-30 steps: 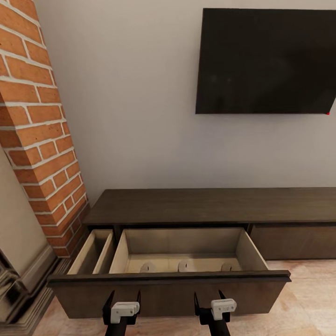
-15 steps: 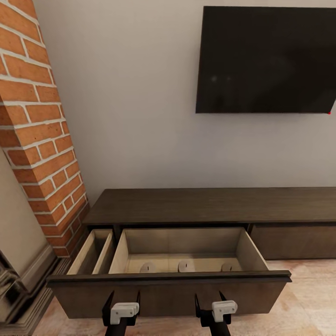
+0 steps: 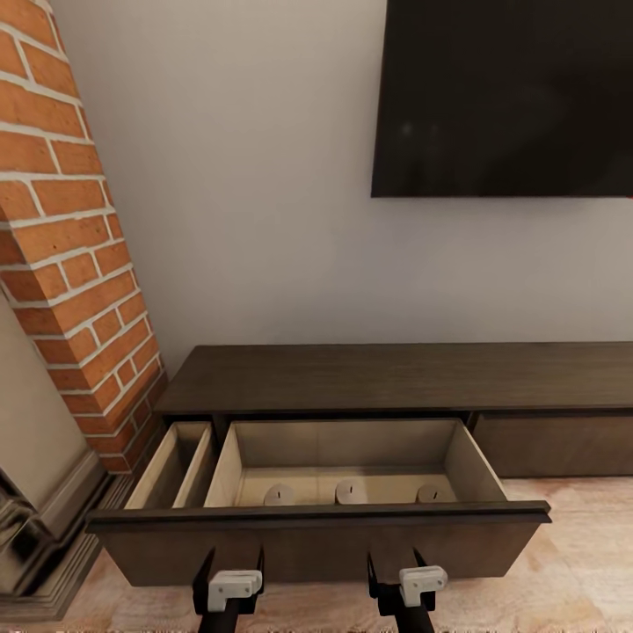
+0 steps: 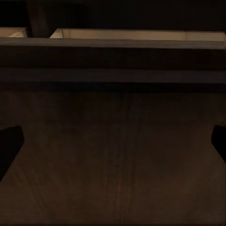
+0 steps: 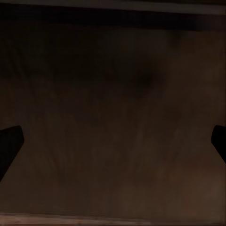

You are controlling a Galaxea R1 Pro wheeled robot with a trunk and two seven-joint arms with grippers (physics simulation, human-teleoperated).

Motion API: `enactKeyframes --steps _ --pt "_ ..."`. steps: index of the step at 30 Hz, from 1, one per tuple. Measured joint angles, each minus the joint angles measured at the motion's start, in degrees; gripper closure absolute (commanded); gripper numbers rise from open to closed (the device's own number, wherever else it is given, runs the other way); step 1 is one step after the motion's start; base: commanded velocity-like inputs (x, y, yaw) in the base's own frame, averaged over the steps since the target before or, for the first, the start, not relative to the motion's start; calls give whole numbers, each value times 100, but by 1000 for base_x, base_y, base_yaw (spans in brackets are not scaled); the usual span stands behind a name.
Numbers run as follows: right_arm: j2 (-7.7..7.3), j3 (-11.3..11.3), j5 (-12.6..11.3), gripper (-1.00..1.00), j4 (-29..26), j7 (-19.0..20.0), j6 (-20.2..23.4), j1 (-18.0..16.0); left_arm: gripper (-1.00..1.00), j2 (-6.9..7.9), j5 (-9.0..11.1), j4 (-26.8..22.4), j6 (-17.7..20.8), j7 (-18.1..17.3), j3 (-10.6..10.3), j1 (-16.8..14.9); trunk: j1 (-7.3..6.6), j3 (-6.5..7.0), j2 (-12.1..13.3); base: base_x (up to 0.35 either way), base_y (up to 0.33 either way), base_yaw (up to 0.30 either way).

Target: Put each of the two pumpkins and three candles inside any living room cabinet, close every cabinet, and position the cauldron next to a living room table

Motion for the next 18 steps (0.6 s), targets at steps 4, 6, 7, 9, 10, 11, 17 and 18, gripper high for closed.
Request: enactKeyframes --steps 4,6,7,9,10,11,17,18 --pt "0 0 -2 -100 0 0 0 -1 -100 0 0 0 0 0 0 2 10 -89 -5 0 0 0" --pt "0 0 -2 -100 0 0 0 0 -100 0 0 0 0 0 0 1 16 -133 -8 0 0 0" --pt "0 0 -2 -100 0 0 0 -1 -100 0 0 0 0 0 0 0 18 -155 -9 0 0 0" --pt "0 0 -2 -100 0 0 0 -1 -100 0 0 0 0 0 0 0 23 -200 -12 0 0 0" --pt "0 0 -2 -100 0 0 0 0 -100 0 -1 0 0 0 0 0 26 -222 -13 0 0 0" --pt "0 0 -1 -100 0 0 0 -1 -100 0 -1 0 0 0 0 -1 26 -222 -14 0 0 0" --pt "0 -2 -2 -100 0 0 3 -4 -100 -1 -1 -1 0 -13 -21 5 26 -222 -14 0 0 0" --pt "0 -3 -2 -100 0 -2 2 -5 -100 -1 -1 -3 0 -11 -29 6 26 -222 -14 0 0 0"
